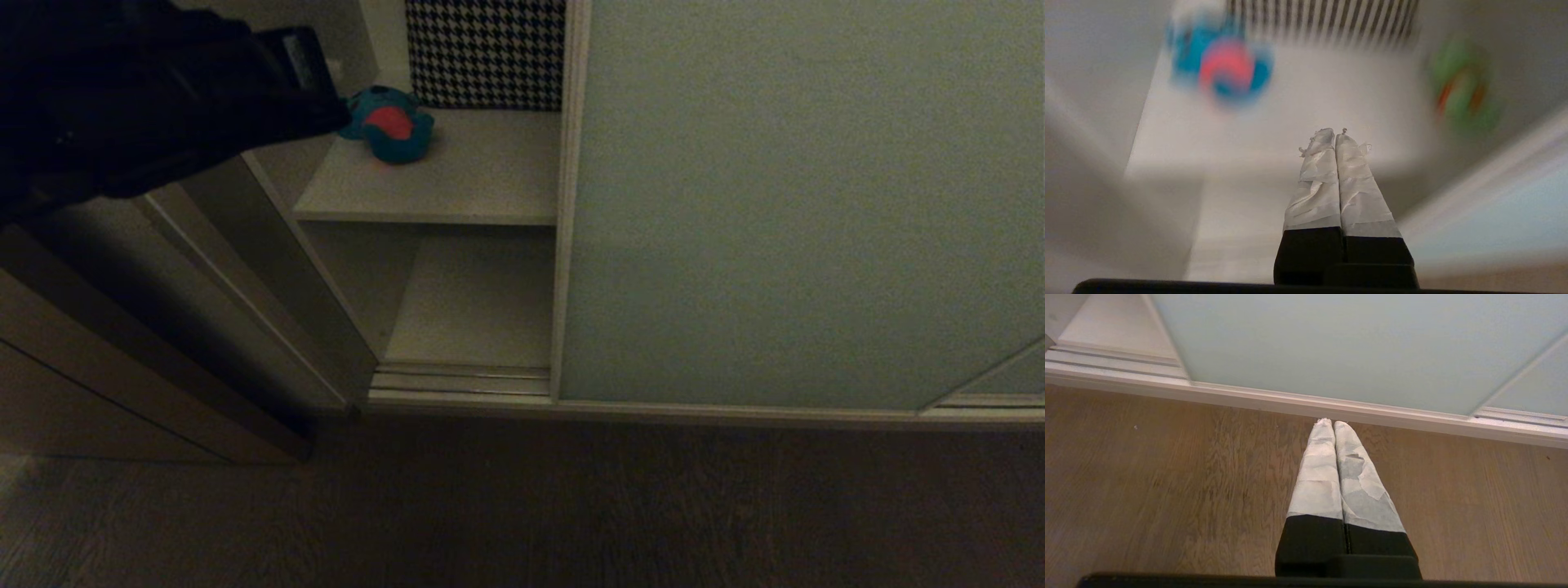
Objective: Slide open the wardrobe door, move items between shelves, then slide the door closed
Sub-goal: Open the door
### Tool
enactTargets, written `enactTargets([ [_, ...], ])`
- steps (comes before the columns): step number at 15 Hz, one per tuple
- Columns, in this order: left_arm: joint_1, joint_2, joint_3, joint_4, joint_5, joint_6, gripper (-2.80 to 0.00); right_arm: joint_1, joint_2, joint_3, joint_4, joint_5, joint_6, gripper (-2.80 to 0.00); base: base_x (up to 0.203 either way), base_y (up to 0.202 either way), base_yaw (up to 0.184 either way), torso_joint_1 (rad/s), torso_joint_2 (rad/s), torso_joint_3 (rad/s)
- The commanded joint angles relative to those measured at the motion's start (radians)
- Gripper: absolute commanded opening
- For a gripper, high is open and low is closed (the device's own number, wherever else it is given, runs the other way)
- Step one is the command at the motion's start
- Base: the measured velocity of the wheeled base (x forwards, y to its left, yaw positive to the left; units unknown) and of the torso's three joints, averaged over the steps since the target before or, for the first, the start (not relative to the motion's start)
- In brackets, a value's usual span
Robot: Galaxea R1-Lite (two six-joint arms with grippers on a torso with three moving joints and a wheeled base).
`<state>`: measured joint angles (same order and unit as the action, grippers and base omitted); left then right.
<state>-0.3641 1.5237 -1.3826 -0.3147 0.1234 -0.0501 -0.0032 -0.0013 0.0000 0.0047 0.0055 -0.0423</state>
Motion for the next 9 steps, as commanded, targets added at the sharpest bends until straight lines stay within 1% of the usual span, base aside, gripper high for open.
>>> enactTargets([
  [1,0.015,-0.156,0.143,0.051,0.000,0.004,-2.80,0.000,0.000,0.002,0.000,0.001,-0.001,-2.80,0.000,0.000,0.000,0.000,0.00,0.000],
  [4,0.029,-0.475,0.452,0.174,-0.006,0.009,-2.80,0.000,0.000,0.002,0.000,0.001,-0.001,-2.80,0.000,0.000,0.000,0.000,0.00,0.000],
  [7,0.066,-0.848,0.742,0.323,-0.033,0.011,-2.80,0.000,0.000,0.002,0.000,0.001,-0.001,-2.80,0.000,0.000,0.000,0.000,0.00,0.000],
  [8,0.084,-0.969,0.824,0.366,-0.043,0.013,-2.80,0.000,0.000,0.002,0.000,0.001,-0.001,-2.80,0.000,0.000,0.000,0.000,0.00,0.000],
  [9,0.128,-1.085,0.903,0.415,-0.067,0.018,-2.80,0.000,0.000,0.001,0.000,0.001,-0.002,-2.80,0.000,0.000,0.000,0.000,0.00,0.000],
])
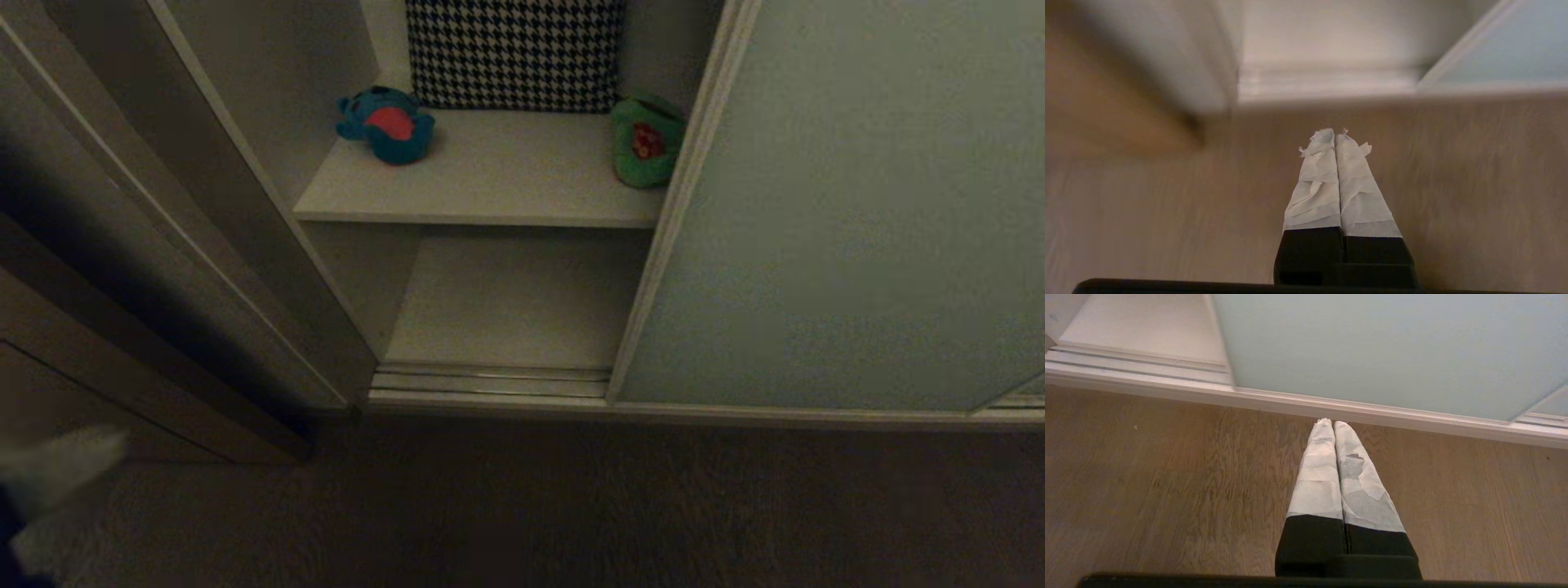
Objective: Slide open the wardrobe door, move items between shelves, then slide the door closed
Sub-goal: Open the door
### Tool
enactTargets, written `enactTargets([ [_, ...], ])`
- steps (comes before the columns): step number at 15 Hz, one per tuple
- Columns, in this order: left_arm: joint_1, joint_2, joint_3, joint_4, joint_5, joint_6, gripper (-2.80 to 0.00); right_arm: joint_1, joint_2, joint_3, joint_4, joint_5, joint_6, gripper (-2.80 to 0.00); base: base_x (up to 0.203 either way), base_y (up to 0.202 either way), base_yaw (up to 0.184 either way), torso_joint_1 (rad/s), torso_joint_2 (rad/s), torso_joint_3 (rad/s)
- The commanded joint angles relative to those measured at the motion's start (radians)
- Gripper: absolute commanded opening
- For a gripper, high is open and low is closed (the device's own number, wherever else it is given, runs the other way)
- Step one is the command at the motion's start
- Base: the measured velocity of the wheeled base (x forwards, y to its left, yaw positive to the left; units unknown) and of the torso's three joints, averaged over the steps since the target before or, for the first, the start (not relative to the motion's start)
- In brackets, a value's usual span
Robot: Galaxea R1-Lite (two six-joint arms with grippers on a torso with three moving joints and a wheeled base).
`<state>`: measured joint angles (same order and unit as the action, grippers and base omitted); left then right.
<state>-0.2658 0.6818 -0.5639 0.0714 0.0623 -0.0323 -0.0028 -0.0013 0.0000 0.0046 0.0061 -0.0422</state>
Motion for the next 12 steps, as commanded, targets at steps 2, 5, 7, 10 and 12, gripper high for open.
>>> enactTargets([
  [2,0.114,-0.380,0.263,0.105,-0.064,-0.003,-2.80,0.000,0.000,0.001,0.000,0.000,-0.002,-2.80,0.000,0.000,0.000,0.000,0.00,0.000],
  [5,0.172,-0.403,0.383,0.057,-0.103,0.021,-2.80,0.000,0.000,0.002,0.000,0.000,-0.001,-2.80,0.000,0.000,0.000,0.000,0.00,0.000],
  [7,0.288,-0.415,0.389,0.038,-0.136,0.076,-2.80,0.000,0.000,0.002,0.000,0.000,-0.001,-2.80,0.000,0.000,0.000,0.000,0.00,0.000],
  [10,0.283,-0.541,0.469,-0.005,-0.169,0.126,-2.80,0.000,0.000,0.002,0.000,0.000,-0.001,-2.80,0.000,0.000,0.000,0.000,0.00,0.000],
  [12,0.269,-0.667,0.489,-0.006,-0.193,0.145,-2.80,0.000,0.000,0.002,0.000,0.000,-0.001,-2.80,0.000,0.000,0.000,0.000,0.00,0.000],
])
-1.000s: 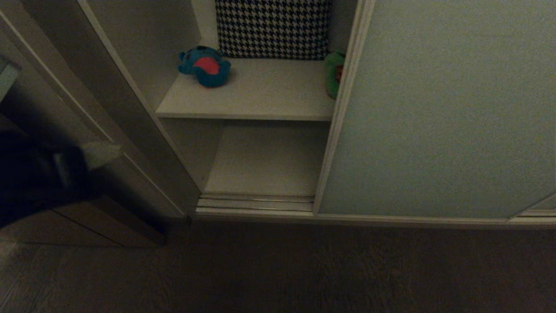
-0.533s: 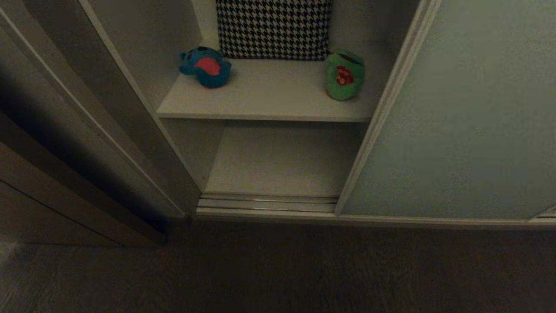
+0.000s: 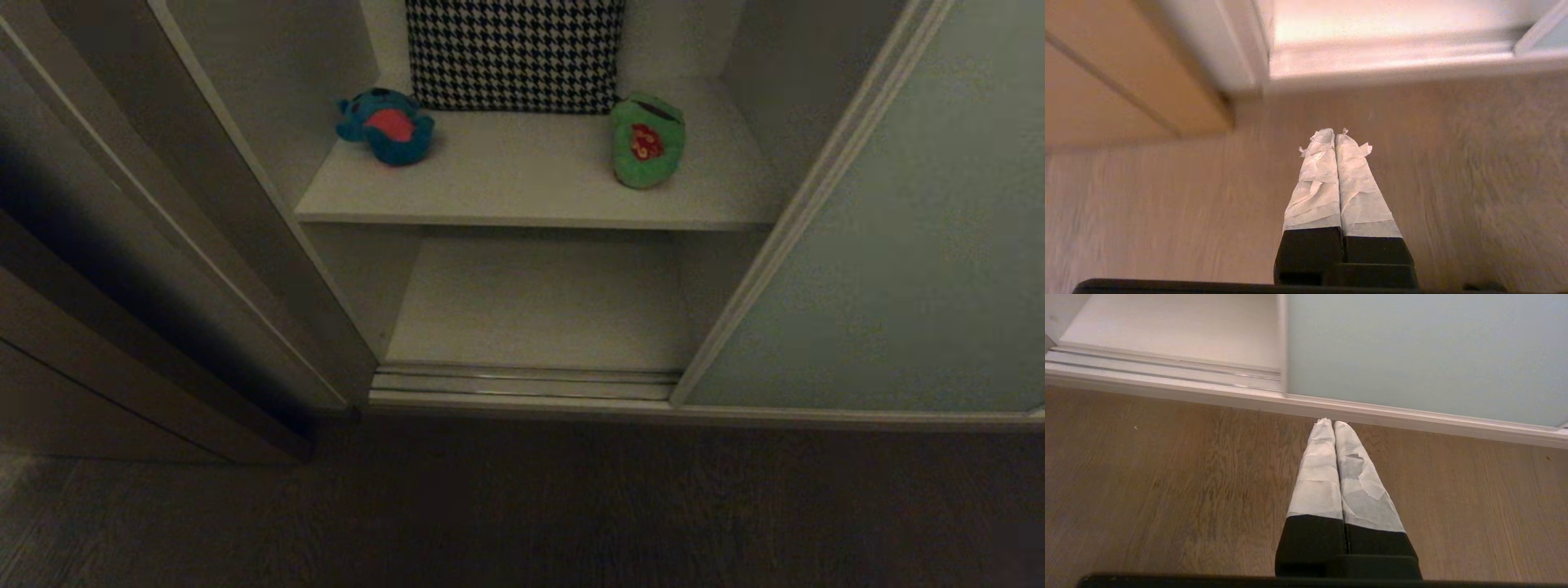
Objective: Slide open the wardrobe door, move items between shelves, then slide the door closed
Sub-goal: Open the door, then place the blue doll on the lower shelf
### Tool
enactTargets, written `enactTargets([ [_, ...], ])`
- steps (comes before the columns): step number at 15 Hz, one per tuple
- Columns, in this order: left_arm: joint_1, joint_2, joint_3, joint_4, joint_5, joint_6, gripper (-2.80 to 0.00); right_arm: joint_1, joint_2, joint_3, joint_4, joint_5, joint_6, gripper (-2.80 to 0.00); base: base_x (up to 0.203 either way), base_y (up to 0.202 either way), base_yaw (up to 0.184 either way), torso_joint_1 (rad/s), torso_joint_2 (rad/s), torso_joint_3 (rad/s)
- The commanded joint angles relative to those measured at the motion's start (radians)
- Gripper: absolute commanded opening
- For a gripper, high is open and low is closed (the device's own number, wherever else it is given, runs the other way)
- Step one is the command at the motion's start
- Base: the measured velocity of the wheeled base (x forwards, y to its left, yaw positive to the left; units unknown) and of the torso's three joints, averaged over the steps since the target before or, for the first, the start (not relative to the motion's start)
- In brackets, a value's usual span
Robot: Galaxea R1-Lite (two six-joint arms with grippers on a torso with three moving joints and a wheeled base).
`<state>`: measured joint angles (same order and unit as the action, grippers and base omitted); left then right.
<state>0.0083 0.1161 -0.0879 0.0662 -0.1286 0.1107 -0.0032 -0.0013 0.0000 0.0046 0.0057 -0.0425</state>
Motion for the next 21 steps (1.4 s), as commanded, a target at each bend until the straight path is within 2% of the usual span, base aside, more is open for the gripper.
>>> enactTargets([
  [1,-0.011,-0.119,0.024,-0.009,-0.012,0.006,-2.80,0.000,0.000,0.000,0.000,0.000,-0.002,-2.80,0.000,0.000,0.000,0.000,0.00,0.000],
  [2,-0.016,-0.112,0.040,-0.031,-0.012,0.012,-2.80,0.000,0.000,0.002,0.000,0.000,0.000,-2.80,0.000,0.000,0.000,0.000,0.00,0.000],
  [4,-0.016,-0.112,0.066,-0.038,0.083,0.021,-2.80,0.000,0.000,0.002,0.000,0.000,0.000,-2.80,0.000,0.000,0.000,0.000,0.00,0.000],
  [5,-0.016,-0.113,0.093,-0.056,0.104,0.024,-2.80,0.000,0.000,0.002,0.000,0.000,0.000,-2.80,0.000,0.000,0.000,0.000,0.00,0.000],
  [15,-0.016,-0.111,0.088,-0.052,0.102,0.007,-2.80,0.000,0.000,0.002,0.000,0.000,-0.002,-2.80,0.000,0.000,0.000,0.000,0.00,0.000],
  [19,-0.016,-0.110,0.088,-0.052,0.103,0.037,-2.80,0.001,0.000,0.000,0.000,0.000,-0.001,-2.80,0.000,0.000,0.000,0.000,0.00,0.000],
  [21,-0.016,-0.112,0.088,-0.052,0.099,0.027,-2.80,0.000,0.000,0.002,0.000,0.000,0.000,-2.80,0.000,0.000,0.000,0.000,0.00,0.000],
])
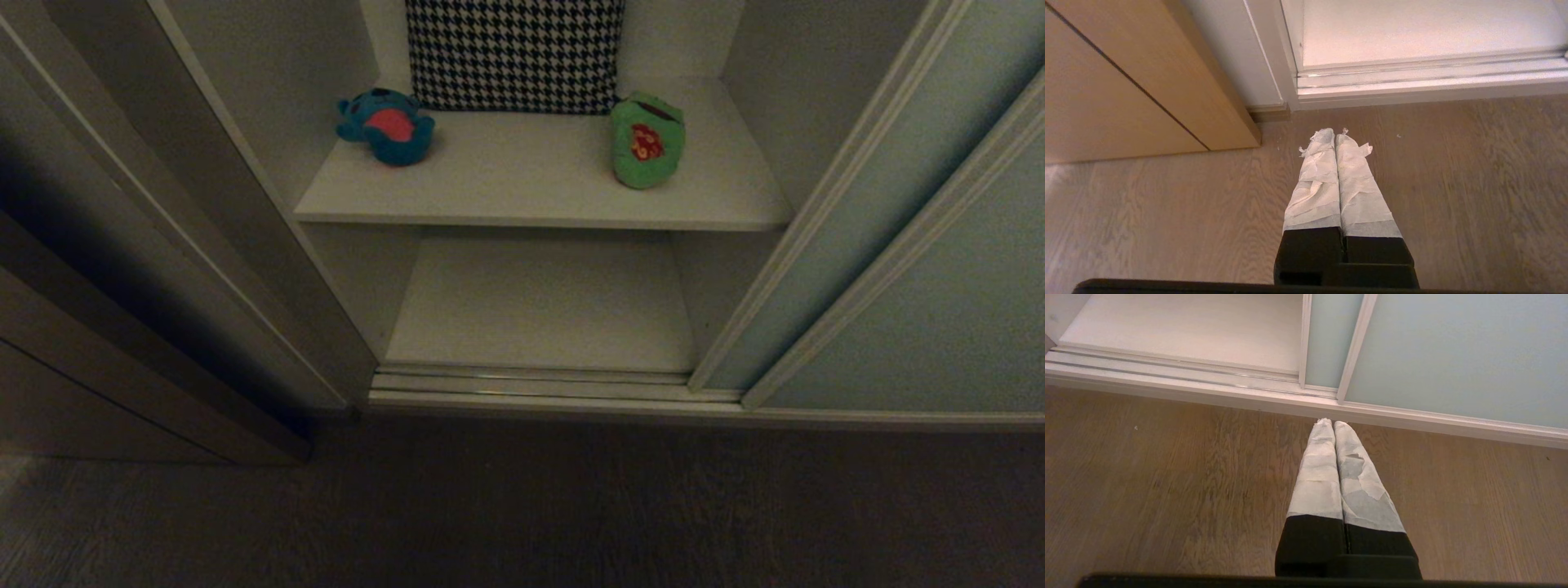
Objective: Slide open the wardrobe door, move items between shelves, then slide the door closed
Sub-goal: Place the blue doll on the lower shelf
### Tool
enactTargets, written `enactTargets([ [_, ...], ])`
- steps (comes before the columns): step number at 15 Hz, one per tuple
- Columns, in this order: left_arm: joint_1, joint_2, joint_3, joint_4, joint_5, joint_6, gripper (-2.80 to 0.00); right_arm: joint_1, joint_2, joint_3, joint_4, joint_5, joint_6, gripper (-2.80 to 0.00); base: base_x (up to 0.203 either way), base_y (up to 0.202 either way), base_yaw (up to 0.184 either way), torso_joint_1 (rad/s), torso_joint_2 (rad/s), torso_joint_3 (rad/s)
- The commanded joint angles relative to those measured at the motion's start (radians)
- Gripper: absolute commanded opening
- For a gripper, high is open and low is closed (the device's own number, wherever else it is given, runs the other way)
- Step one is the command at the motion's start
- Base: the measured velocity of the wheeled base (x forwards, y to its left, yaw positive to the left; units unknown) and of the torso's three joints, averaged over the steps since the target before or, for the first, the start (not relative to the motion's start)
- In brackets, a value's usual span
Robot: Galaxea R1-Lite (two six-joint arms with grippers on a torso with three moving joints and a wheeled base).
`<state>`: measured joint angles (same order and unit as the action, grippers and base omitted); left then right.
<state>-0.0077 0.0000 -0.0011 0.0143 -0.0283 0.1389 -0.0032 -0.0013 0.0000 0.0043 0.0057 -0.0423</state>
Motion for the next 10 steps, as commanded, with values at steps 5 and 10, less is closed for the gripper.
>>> enactTargets([
  [5,0.000,0.005,0.001,0.001,0.002,0.005,-2.80,0.000,0.000,0.002,0.000,0.000,-0.001,-2.80,0.000,0.000,0.000,0.000,0.00,0.000],
  [10,0.000,0.005,0.001,0.003,0.005,-0.005,-2.80,0.000,0.000,0.001,0.000,0.000,-0.001,-2.80,0.000,0.000,0.000,0.000,0.00,0.000],
])
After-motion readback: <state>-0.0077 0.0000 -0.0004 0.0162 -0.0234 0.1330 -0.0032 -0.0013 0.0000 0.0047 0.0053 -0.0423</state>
